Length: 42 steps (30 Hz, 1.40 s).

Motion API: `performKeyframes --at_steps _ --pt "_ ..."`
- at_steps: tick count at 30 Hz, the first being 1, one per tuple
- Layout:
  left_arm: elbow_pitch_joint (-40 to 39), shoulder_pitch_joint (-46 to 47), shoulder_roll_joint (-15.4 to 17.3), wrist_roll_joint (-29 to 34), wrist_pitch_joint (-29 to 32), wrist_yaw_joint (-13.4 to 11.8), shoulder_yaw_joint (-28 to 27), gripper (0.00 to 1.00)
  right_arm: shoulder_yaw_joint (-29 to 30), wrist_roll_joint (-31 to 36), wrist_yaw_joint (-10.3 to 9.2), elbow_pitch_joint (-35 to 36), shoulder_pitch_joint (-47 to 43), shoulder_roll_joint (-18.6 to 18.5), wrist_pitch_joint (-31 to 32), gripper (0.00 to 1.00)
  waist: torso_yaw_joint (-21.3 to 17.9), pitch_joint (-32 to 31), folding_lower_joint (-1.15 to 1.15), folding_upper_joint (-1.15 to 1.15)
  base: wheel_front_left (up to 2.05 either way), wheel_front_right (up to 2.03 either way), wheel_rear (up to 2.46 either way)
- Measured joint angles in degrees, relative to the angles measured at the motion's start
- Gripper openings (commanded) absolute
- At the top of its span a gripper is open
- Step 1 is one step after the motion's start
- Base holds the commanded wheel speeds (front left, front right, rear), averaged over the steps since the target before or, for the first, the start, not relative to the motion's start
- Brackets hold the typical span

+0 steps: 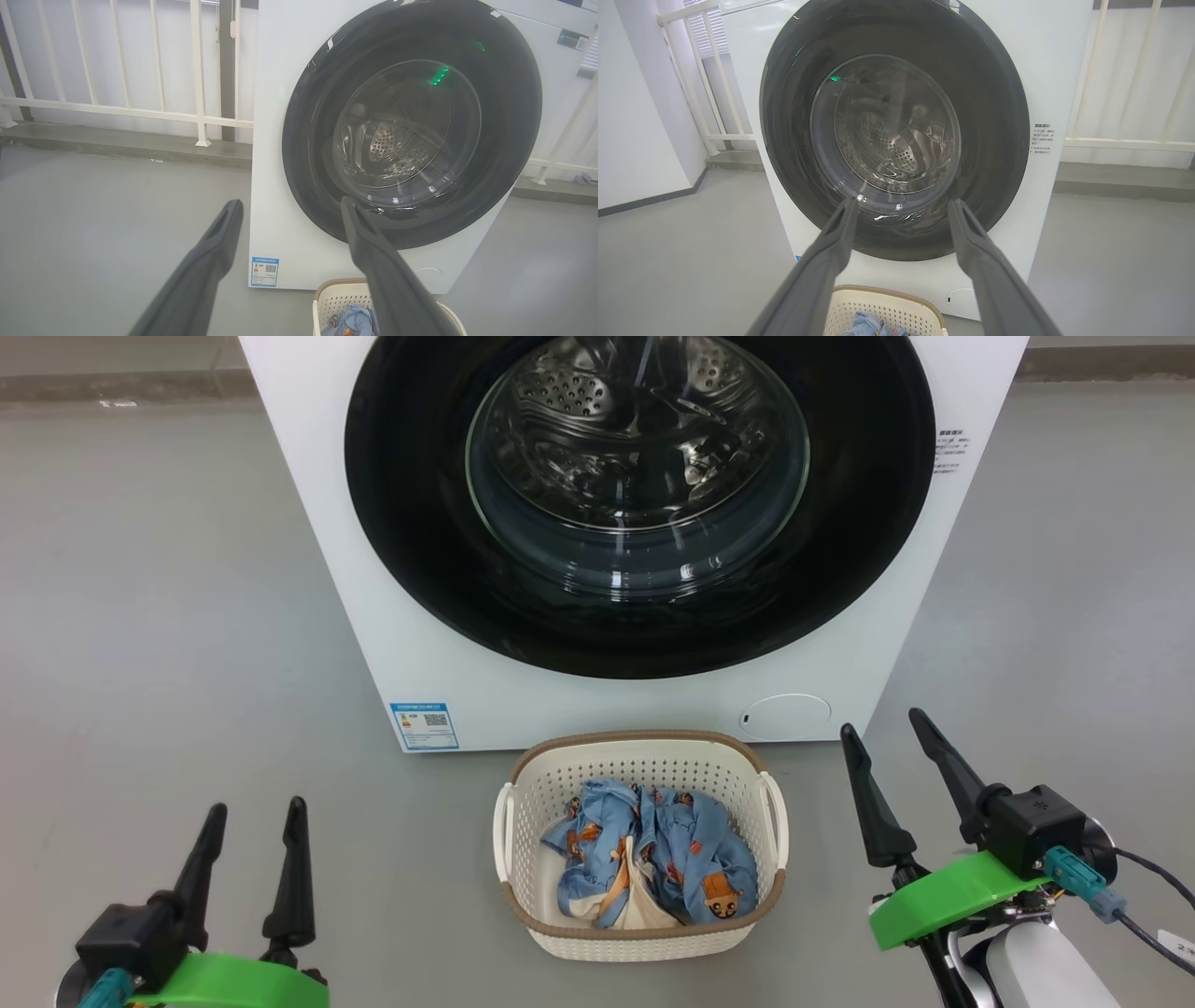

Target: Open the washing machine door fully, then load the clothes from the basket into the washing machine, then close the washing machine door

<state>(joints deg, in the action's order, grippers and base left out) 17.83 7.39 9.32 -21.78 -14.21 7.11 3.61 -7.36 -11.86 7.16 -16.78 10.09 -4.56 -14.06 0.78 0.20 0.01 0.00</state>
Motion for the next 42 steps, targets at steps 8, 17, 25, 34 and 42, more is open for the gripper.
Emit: performKeyframes --at_steps 8,17,25,34,42 --pt "0.2 0.3 0.1 0.8 -0.4 0.4 0.1 1.00 -0.1 1.1 0.00 0.2 0.3 -0.1 -0.2 1.00 0.2 0.0 -0.01 0.00 0.00 0.00 0.00" --pt "0.3 0.8 0.1 0.8 -0.4 0.4 0.2 1.00 0.5 1.8 0.00 -0.3 0.3 0.0 -0.2 1.00 0.3 0.1 0.00 0.00 0.00 0.00 0.00" --pt "0.3 0.8 0.3 0.8 -0.4 0.4 0.3 1.00 0.7 1.8 0.00 -0.5 0.3 0.4 -0.2 1.00 0.2 0.0 0.00 0.00 0.00 0.00 0.00" --pt "0.6 0.8 0.5 0.6 -0.4 0.4 1.0 1.00 0.8 1.8 0.00 -0.5 0.3 0.5 -0.2 1.00 0.2 -0.1 0.00 0.00 0.00 0.00 0.00" --pt "1.4 0.8 0.5 -0.8 -0.4 0.4 1.6 1.00 0.5 1.8 0.00 -0.5 0.3 0.4 -0.2 1.00 0.5 -0.4 -0.01 0.00 0.02 0.02 -0.04"
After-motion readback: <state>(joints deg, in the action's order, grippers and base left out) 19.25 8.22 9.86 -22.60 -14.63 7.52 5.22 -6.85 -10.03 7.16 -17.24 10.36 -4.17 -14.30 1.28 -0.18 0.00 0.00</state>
